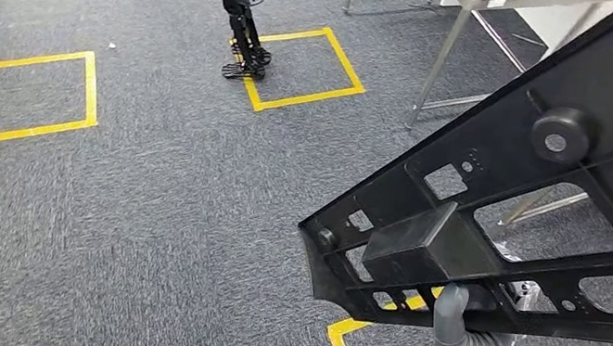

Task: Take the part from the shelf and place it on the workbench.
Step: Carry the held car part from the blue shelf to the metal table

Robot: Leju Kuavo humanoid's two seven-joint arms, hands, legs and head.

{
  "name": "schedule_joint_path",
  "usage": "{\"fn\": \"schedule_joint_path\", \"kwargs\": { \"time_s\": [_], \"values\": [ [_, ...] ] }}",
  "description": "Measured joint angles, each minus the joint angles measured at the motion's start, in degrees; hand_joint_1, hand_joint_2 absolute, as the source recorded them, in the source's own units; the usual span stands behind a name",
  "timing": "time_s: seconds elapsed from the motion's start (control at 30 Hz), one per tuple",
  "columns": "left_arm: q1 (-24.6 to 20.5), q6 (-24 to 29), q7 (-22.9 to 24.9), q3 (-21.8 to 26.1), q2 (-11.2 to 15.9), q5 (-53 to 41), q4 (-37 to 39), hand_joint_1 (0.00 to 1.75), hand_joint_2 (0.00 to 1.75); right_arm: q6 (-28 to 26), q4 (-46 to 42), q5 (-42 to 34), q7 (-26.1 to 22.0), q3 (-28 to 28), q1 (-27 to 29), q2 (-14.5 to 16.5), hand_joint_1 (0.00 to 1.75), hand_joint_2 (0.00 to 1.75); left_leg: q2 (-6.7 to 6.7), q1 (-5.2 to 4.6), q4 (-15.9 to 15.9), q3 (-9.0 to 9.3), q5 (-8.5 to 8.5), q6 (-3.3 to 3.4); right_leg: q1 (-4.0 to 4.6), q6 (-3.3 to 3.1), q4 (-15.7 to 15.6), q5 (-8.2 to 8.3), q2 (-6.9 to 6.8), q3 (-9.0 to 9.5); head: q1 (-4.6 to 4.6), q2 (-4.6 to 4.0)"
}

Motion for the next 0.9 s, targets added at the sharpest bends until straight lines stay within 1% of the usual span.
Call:
{"fn": "schedule_joint_path", "kwargs": {
  "time_s": [0.03, 0.07, 0.1, 0.13, 0.17, 0.2, 0.23, 0.27, 0.3, 0.33, 0.37, 0.4, 0.43, 0.47, 0.5, 0.53, 0.57, 0.6, 0.63, 0.67, 0.7, 0.73, 0.77, 0.8, 0.83, 0.87, 0.9],
  "values": [
    [0.0, 0.4, -0.1, 0.2, 0.3, 0.4, 0.0, 0.0, 1.75, -0.6, -0.1, 0.4, 0.0, -0.1, 0.1, -0.1, 1.75, 1.75, 0.49, -0.11, 0.0, 0.15, -0.18, -0.31, 0.24, -0.39, -0.9, -0.03, -0.29, 0.41, -0.03, 0.01],
    [0.0, 0.8, -0.3, 0.5, 0.5, 0.9, 0.0, 0.0, 1.75, -1.1, -0.1, 0.7, 0.0, -0.2, 0.2, -0.2, 1.75, 1.75, 1.01, -0.17, 0.0, 0.31, -0.33, -0.61, 0.4, -0.73, -0.9, -0.01, 0.36, 0.33, -0.08, 0.01],
    [-0.1, 1.3, -0.6, 0.8, 0.9, 1.4, 0.0, 0.0, 1.75, -1.5, -0.2, 1.0, 0.0, -0.3, 0.4, -0.3, 1.75, 1.75, 1.33, -0.1, 0.0, 0.45, -0.53, -0.95, 0.31, -1.04, -1.0, 0.05, 1.03, 0.37, -0.06, 0.02],
    [-0.1, 1.7, -0.8, 1.2, 1.2, 1.8, 0.0, 0.0, 1.75, -1.9, -0.2, 1.2, 0.0, -0.4, 0.5, -0.4, 1.75, 1.75, 0.84, 0.02, 0.3, 0.51, -0.94, -1.28, 0.19, -1.36, -1.2, 0.14, 1.66, 0.5, -0.07, 0.01],
    [0.0, 2.1, -1.0, 1.7, 1.6, 2.2, 0.0, 0.0, 1.75, -2.2, -0.2, 1.3, 0.0, -0.5, 0.5, -0.5, 1.75, 1.75, -0.27, 0.17, 1.6, 0.11, -1.87, -1.58, 0.05, -1.7, -1.4, 0.25, 2.25, 0.66, -0.1, 0.01],
    [0.1, 2.4, -1.2, 2.1, 2.0, 2.6, 0.0, 0.0, 1.75, -2.5, -0.3, 1.5, 0.0, -0.6, 0.5, -0.5, 1.75, 1.75, -1.72, 0.33, 4.1, -0.92, -3.35, -1.85, -0.1, -2.01, -1.6, 0.33, 2.83, 0.82, -0.14, 0.01],
    [0.2, 2.7, -1.4, 2.6, 2.5, 2.8, 0.0, 0.0, 1.75, -2.7, -0.3, 1.6, 0.0, -0.6, 0.5, -0.5, 1.75, 1.75, -3.14, 0.43, 7.8, -2.59, -5.2, -2.02, -0.06, -2.2, -1.6, 0.31, 3.39, 0.88, -0.18, 0.0],
    [0.3, 2.8, -1.6, 3.0, 2.9, 3.0, 0.0, 0.0, 1.75, -2.9, -0.3, 1.7, 0.0, -0.6, 0.6, -0.6, 1.75, 1.75, -3.87, 0.48, 12.0, -4.68, -6.98, -2.15, -0.01, -2.35, -1.6, 0.29, 4.05, 0.91, -0.21, 0.0],
    [0.5, 2.9, -1.7, 3.4, 3.4, 3.1, 0.0, 0.0, 1.75, -3.0, -0.2, 1.8, 0.0, -0.6, 0.6, -0.7, 1.75, 1.75, -4.13, 0.48, 15.5, -6.52, -8.01, -2.23, 0.04, -2.4, -1.6, 0.27, 4.8, 0.96, -0.21, -0.01],
    [0.7, 3.0, -1.8, 3.8, 3.7, 3.2, 0.0, 0.0, 1.75, -3.2, -0.2, 1.8, 0.0, -0.6, 0.7, -0.8, 1.75, 1.75, -4.21, 0.48, 17.1, -7.59, -7.91, -2.24, 0.08, -2.43, -1.5, 0.25, 5.58, 1.03, -0.22, 0.0],
    [0.8, 2.9, -2.0, 4.1, 4.0, 3.3, 0.0, 0.0, 1.75, -3.3, -0.2, 1.9, 0.0, -0.6, 0.7, -0.9, 1.75, 1.75, -4.3, 0.48, 16.5, -7.6, -6.61, -2.17, 0.1, -2.42, -1.5, 0.23, 6.38, 1.14, -0.24, 0.01],
    [0.9, 2.8, -2.3, 4.5, 4.3, 3.4, 0.0, 0.0, 1.75, -3.4, -0.2, 1.9, 0.0, -0.6, 0.7, -1.1, 1.75, 1.75, -4.6, 0.49, 13.6, -6.58, -4.41, -2.02, 0.09, -2.38, -1.5, 0.2, 7.13, 1.29, -0.25, 0.01],
    [0.9, 2.5, -2.6, 4.8, 4.4, 3.6, 0.0, 0.0, 1.75, -3.4, -0.2, 1.8, 0.0, -0.6, 0.7, -1.2, 1.75, 1.75, -5.66, 0.51, 9.4, -4.96, -1.95, -1.81, 0.06, -2.31, -1.5, 0.15, 7.81, 1.39, -0.27, 0.01],
    [1.0, 2.2, -3.0, 5.1, 4.6, 3.8, 0.0, 0.0, 1.75, -3.4, -0.2, 1.7, 0.0, -0.6, 0.7, -1.3, 1.75, 1.75, -7.12, 0.6, 5.4, -3.41, -0.22, -1.56, 0.11, -2.14, -1.3, 0.08, 8.45, 1.36, -0.25, 0.01],
    [1.0, 1.9, -3.3, 5.5, 4.7, 4.1, 0.0, 0.0, 1.75, -3.4, -0.1, 1.6, 0.0, -0.5, 0.6, -1.4, 1.75, 1.75, -8.36, 0.62, 2.5, -2.25, 0.8, -1.36, 0.07, -1.88, -1.2, 0.09, 9.08, 1.2, -0.25, 0.01],
    [1.0, 1.6, -3.7, 5.9, 4.7, 4.4, 0.0, 0.0, 1.75, -3.3, -0.1, 1.6, 0.0, -0.4, 0.5, -1.4, 1.75, 1.75, -9.25, 0.59, 0.9, -1.66, 1.09, -1.13, -0.03, -1.54, -1.2, 0.14, 9.7, 0.97, -0.24, 0.0],
    [0.9, 1.2, -4.0, 6.2, 4.8, 4.8, 0.0, 0.0, 1.75, -3.3, -0.1, 1.6, 0.0, -0.2, 0.4, -1.4, 1.75, 1.75, -9.23, 0.53, 0.6, -1.49, 0.93, -0.92, -0.14, -1.15, -1.2, 0.26, 10.34, 0.73, -0.24, 0.0],
    [0.7, 0.9, -4.4, 6.7, 4.8, 5.2, 0.0, 0.0, 1.75, -3.1, 0.0, 1.5, 0.0, -0.1, 0.3, -1.5, 1.75, 1.75, -8.62, 0.5, 0.4, -1.43, 1.04, -0.65, -0.24, -0.73, -1.3, 0.41, 10.99, 0.56, -0.25, 0.01],
    [0.5, 0.7, -4.7, 7.1, 4.7, 5.6, 0.0, 0.0, 1.75, -2.9, 0.0, 1.3, 0.0, 0.1, 0.2, -1.5, 1.75, 1.75, -7.94, 0.55, 0.1, -1.32, 1.22, -0.29, -0.25, -0.42, -1.1, 0.31, 10.89, 0.39, -0.24, 0.0],
    [0.4, 0.5, -5.0, 7.5, 4.6, 6.1, -0.1, 0.0, 1.75, -2.6, 0.1, 1.1, 0.0, 0.3, -0.1, -1.5, 1.75, 1.75, -7.2, 0.64, -0.2, -1.19, 1.42, 0.09, -0.16, -0.19, -0.2, -0.36, 9.86, -0.13, -0.11, 0.0],
    [0.4, 0.3, -5.3, 8.1, 4.5, 6.5, -0.1, 0.0, 1.75, -2.5, 0.2, 1.0, 0.0, 0.5, -0.5, -1.5, 1.75, 1.75, -6.39, 0.72, -0.6, -1.1, 1.59, 0.45, -0.04, 0.01, 2.0, -1.67, 8.3, -1.17, 0.02, 0.0],
    [0.4, 0.2, -5.5, 8.5, 4.3, 6.8, -0.1, 0.0, 1.75, -2.4, 0.3, 0.9, 0.0, 0.8, -0.9, -1.5, 1.75, 1.75, -5.59, 0.68, -0.7, -1.03, 1.65, 0.69, -0.07, 0.13, 5.3, -3.52, 6.39, -2.75, 0.13, -0.01],
    [0.4, 0.2, -5.7, 9.0, 4.2, 7.0, -0.1, 0.0, 1.75, -2.3, 0.5, 0.9, 0.0, 1.1, -1.2, -1.5, 1.75, 1.75, -4.84, 0.61, -0.8, -1.04, 1.63, 0.84, -0.13, 0.31, 9.3, -5.46, 5.02, -4.68, 0.25, 0.0],
    [0.4, 0.1, -5.8, 9.4, 4.0, 7.1, -0.1, 0.0, 1.75, -2.3, 0.8, 0.9, 0.0, 1.4, -1.3, -1.4, 1.75, 1.75, -4.11, 0.54, -0.7, -1.05, 1.57, 0.87, -0.28, 0.5, 12.9, -6.81, 4.38, -6.38, 0.26, 0.0],
    [0.4, 0.1, -5.9, 9.8, 3.9, 7.3, -0.1, 0.0, 1.75, -2.3, 1.0, 0.9, 0.0, 1.7, -1.4, -1.4, 1.75, 1.75, -3.39, 0.51, -0.7, -1.04, 1.5, 0.86, -0.44, 0.66, 14.9, -7.19, 4.08, -7.31, 0.26, 0.0],
    [0.4, 0.1, -5.9, 10.1, 3.8, 7.4, -0.1, 0.0, 1.75, -2.2, 1.2, 0.8, 0.0, 1.9, -1.4, -1.4, 1.75, 1.75, -2.71, 0.51, -0.7, -1.01, 1.41, 0.8, -0.59, 0.78, 14.7, -6.5, 3.85, -7.13, 0.27, 0.0],
    [0.3, 0.1, -5.9, 10.4, 3.7, 7.5, -0.1, 0.0, 1.75, -2.1, 1.4, 0.8, 0.0, 2.0, -1.4, -1.4, 1.75, 1.75, -2.06, 0.51, -0.6, -0.95, 1.31, 0.68, -0.7, 0.84, 12.1, -4.9, 3.5, -5.74, 0.27, 0.0]
  ]
}}
